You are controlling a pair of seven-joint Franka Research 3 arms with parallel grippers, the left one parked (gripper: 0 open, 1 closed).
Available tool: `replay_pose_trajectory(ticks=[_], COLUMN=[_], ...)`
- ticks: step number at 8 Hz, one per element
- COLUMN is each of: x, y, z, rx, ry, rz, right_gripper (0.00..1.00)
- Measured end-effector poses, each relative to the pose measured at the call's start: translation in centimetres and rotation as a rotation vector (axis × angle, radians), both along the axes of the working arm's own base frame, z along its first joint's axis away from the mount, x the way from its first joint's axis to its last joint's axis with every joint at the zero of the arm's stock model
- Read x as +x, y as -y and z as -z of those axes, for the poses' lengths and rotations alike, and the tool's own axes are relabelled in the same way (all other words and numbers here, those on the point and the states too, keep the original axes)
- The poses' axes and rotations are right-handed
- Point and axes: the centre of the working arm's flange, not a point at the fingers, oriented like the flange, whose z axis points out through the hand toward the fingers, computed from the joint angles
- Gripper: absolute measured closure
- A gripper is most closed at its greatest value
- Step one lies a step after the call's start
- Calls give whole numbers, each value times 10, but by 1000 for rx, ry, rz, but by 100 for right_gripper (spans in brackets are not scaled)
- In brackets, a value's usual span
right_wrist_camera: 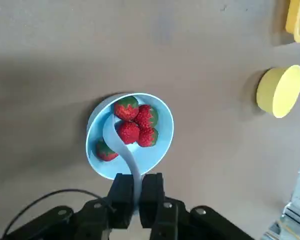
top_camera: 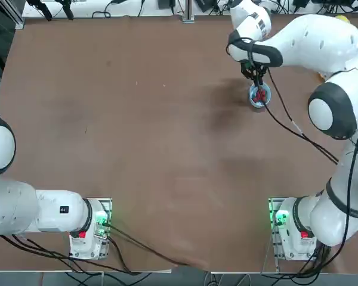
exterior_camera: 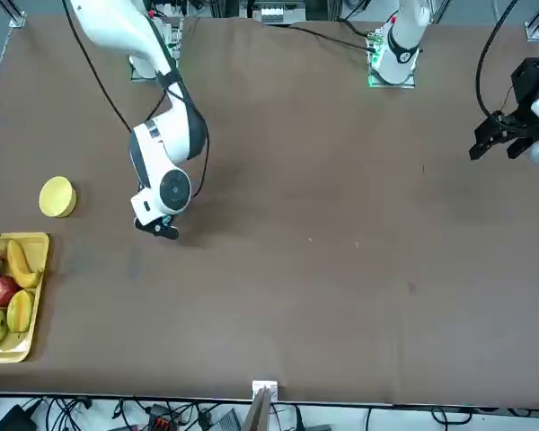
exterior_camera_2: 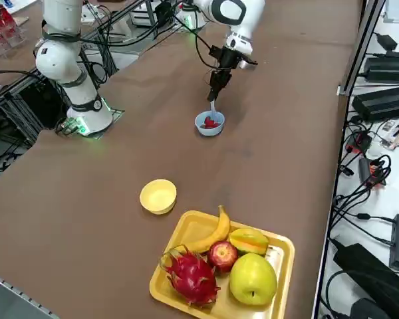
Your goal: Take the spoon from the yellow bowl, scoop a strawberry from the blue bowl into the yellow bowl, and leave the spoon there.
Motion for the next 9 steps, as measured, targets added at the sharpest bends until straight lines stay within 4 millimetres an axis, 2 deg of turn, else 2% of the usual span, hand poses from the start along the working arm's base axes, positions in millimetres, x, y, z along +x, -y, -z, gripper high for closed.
replay_pose_trajectory(ticks=[6,9], x=[-9,-13], y=[-30,-40], z=[17,26], rx=[-92,-145], ry=[-14,-12], rz=[-96,-150], right_gripper=[89,89])
